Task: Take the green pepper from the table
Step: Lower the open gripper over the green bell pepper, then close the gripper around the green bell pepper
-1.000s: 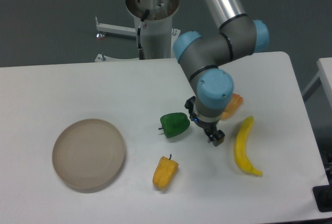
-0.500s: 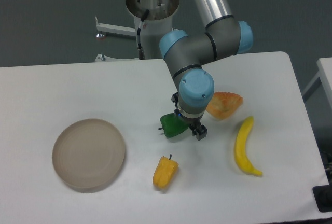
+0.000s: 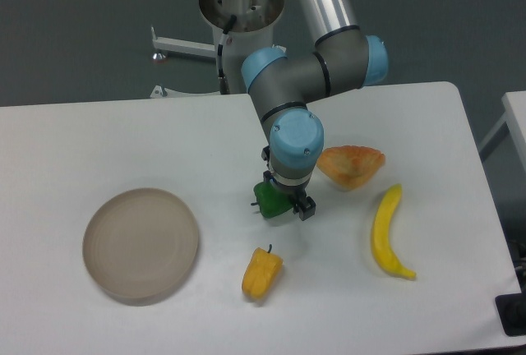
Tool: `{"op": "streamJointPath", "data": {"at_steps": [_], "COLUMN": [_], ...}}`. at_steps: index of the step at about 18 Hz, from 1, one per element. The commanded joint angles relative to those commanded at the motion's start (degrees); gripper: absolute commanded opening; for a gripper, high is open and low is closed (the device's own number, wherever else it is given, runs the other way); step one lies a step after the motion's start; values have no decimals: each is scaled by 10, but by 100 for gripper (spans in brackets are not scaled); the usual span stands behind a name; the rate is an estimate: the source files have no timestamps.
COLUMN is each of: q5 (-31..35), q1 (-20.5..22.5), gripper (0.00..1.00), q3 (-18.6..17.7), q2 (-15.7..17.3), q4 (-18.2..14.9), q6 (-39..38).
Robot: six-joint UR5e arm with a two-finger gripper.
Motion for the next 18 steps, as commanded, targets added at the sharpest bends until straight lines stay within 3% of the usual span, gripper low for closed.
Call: {"op": "streamJointPath", "data": {"at_steps": [11, 15, 18], "q5": [-2, -2, -2], "q1": [-9, -10, -9], "gripper": [100, 100, 100], "q3": [-1, -17, -18], "q2": [-3, -3, -2], "q4": [2, 33, 34], "q6": [-8, -6, -4]}}
